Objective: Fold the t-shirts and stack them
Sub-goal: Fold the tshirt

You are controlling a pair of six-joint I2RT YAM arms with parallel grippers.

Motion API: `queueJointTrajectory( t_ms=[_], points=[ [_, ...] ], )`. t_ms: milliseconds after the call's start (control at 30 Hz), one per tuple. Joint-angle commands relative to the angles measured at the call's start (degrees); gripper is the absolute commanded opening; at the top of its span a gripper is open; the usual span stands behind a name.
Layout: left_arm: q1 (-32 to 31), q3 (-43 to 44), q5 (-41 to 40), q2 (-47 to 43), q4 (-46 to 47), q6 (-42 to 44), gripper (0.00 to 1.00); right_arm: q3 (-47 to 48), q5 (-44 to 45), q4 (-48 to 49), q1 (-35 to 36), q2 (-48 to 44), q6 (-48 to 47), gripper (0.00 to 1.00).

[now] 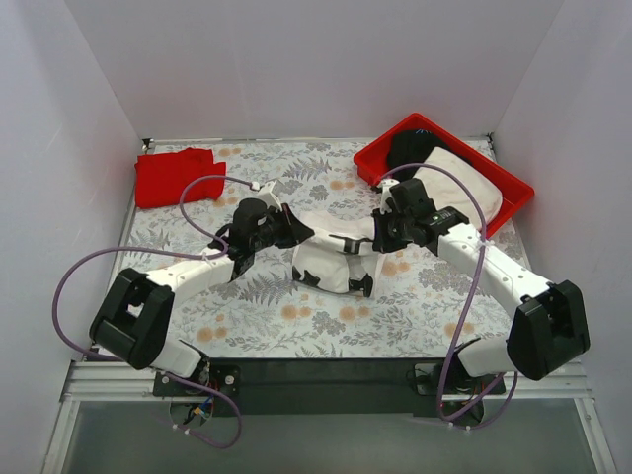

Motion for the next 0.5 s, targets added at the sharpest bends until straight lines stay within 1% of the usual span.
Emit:
queueJointTrajectory(
  t_ms=[0, 233, 467],
  points=[
    [1.19, 3.96, 2.7, 2.22, 3.45, 0.84, 0.0, 2.18, 0.03, 2.79, -1.89, 1.67, -1.36, 0.01],
    [2.68, 7.3, 2.53, 9.34, 5.03, 1.37, 0.0, 2.26, -0.5, 4.9, -4.35, 6.15, -1.8, 0.01],
    [4.79, 10.46, 4.37, 16.72, 5.74, 1.54, 0.0, 5.07, -1.11, 6.4, -6.29, 13.62, -2.42, 0.01]
  ],
)
